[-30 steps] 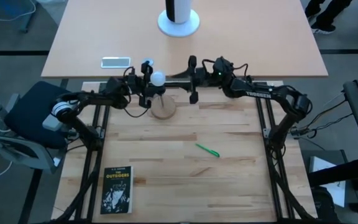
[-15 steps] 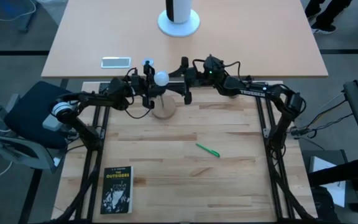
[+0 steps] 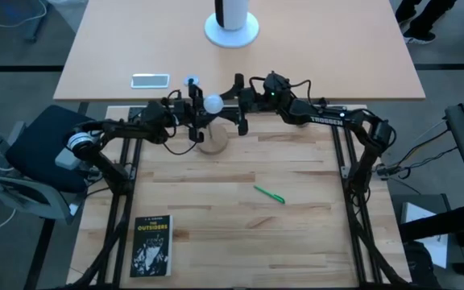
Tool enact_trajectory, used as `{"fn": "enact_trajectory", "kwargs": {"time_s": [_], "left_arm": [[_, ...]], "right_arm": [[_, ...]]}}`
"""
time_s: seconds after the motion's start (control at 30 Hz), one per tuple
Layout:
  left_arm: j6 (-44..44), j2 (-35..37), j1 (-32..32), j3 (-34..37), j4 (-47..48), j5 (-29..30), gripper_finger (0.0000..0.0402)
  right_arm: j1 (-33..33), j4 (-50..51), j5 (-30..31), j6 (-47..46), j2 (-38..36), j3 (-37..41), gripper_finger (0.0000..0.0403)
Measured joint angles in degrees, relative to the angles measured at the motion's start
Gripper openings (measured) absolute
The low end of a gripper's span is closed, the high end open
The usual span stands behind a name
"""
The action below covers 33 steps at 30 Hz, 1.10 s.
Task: Screw lightbulb
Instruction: Insert the lightbulb into the lamp
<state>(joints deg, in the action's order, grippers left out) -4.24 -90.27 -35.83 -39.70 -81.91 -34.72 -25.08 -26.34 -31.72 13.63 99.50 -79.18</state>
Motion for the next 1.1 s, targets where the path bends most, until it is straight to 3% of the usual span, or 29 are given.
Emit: {"fn": "enact_trajectory", "kwargs": {"time_s": [0.57, 0.67, 1.1], "left_arm": [[-0.4, -0.49, 0.87, -0.77, 2.58, 1.36, 0.0119], [-0.87, -0.49, 1.07, -0.73, 3.01, 2.04, 0.0138], [-4.07, -0.56, 1.22, -0.66, 6.41, 2.52, 0.0118]], "right_arm": [[0.04, 0.45, 0.08, -0.09, -0.02, 0.02, 0.0194], [0.04, 1.14, 0.14, 0.19, -0.02, 0.02, 0.0189], [0.02, 4.74, 1.06, 1.67, -0.02, 0.02, 0.0218]]}}
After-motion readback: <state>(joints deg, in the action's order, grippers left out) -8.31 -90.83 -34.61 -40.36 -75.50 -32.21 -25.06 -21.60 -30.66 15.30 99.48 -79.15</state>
